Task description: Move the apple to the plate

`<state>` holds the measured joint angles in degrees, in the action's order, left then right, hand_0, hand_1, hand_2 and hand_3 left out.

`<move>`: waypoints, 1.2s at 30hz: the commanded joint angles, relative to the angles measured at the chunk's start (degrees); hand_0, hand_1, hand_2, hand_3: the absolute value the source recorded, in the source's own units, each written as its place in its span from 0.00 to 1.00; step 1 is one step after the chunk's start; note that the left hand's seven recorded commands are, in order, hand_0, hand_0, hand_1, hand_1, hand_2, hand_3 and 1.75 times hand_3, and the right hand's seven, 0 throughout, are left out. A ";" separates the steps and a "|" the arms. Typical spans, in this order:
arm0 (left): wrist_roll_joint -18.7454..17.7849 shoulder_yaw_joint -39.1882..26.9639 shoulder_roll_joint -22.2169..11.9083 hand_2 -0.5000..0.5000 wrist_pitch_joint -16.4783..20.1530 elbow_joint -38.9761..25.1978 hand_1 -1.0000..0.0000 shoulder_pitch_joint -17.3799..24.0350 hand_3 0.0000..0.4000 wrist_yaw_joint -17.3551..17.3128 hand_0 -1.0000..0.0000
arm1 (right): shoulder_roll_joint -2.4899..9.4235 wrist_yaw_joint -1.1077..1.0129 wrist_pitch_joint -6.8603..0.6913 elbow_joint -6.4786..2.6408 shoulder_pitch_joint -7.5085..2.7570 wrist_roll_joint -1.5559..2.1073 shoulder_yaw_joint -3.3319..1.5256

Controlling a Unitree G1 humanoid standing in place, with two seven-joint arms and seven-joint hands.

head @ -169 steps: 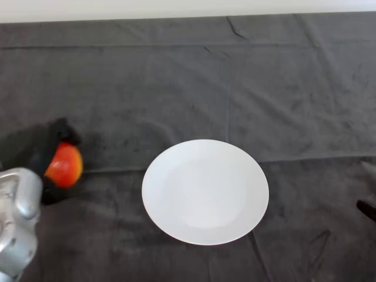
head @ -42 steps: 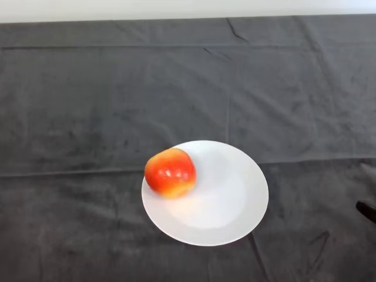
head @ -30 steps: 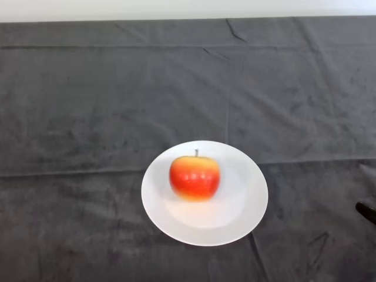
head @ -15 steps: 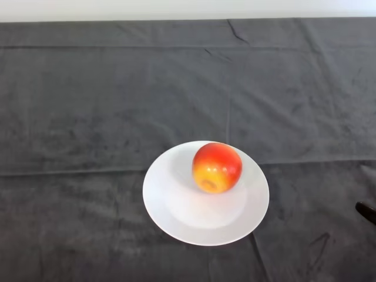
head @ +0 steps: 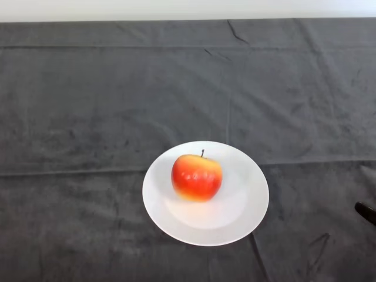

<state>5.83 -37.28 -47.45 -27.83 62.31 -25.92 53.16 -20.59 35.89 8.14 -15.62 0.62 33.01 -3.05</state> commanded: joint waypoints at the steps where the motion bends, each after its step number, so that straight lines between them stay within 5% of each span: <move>1: -0.77 -1.56 -4.33 0.50 -0.82 2.23 1.00 -0.82 0.00 0.84 1.00 | 0.42 0.06 -0.99 -2.05 -1.48 2.29 -0.99; 36: -2.98 1.46 -4.80 0.50 0.26 4.51 1.00 -1.18 0.00 0.95 1.00 | 0.16 0.29 -0.72 -2.15 -1.44 2.66 -1.41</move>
<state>3.47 -36.68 -47.47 -27.76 64.97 -25.92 54.03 -20.88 35.96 8.21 -15.62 0.63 33.60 -3.44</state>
